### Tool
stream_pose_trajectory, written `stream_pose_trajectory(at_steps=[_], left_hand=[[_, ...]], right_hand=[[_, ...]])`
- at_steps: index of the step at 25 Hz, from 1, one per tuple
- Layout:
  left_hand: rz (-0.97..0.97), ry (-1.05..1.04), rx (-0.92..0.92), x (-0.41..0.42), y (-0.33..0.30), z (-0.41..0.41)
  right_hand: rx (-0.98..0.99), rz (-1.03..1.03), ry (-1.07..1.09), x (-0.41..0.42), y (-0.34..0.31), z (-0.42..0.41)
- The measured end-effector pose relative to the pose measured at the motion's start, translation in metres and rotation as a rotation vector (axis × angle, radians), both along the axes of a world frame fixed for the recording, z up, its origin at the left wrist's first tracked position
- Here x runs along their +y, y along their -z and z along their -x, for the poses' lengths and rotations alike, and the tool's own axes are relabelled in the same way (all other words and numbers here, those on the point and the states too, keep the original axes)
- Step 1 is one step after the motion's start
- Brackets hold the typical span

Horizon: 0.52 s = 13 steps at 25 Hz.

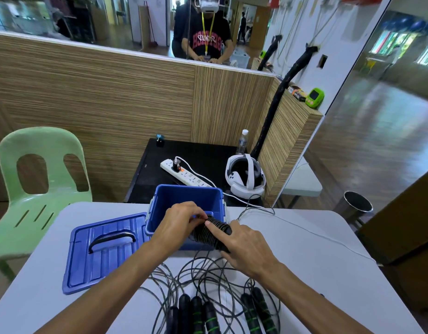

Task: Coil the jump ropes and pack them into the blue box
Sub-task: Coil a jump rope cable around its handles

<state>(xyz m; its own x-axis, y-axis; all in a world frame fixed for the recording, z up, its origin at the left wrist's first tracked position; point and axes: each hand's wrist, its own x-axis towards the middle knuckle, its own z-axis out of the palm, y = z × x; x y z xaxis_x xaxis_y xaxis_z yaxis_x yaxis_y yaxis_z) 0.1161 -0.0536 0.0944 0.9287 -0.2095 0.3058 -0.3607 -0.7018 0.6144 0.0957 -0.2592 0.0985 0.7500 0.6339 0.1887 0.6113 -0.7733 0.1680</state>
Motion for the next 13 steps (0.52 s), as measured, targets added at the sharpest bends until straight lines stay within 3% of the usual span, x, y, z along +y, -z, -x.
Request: stream_pose_trajectory(at_steps=[6, 10, 13], left_hand=[[-0.099, 0.008, -0.030, -0.002, 0.008, 0.008], [-0.489, 0.112, -0.016, 0.002, 0.001, 0.000], [-0.654, 0.202, 0.027, -0.001, -0.008, -0.007]], right_hand=[[0.029, 0.024, -0.015, 0.000, 0.002, 0.001], [0.006, 0.053, -0.041, 0.003, 0.003, 0.002], [0.016, 0.044, -0.044, 0.003, 0.001, 0.002]])
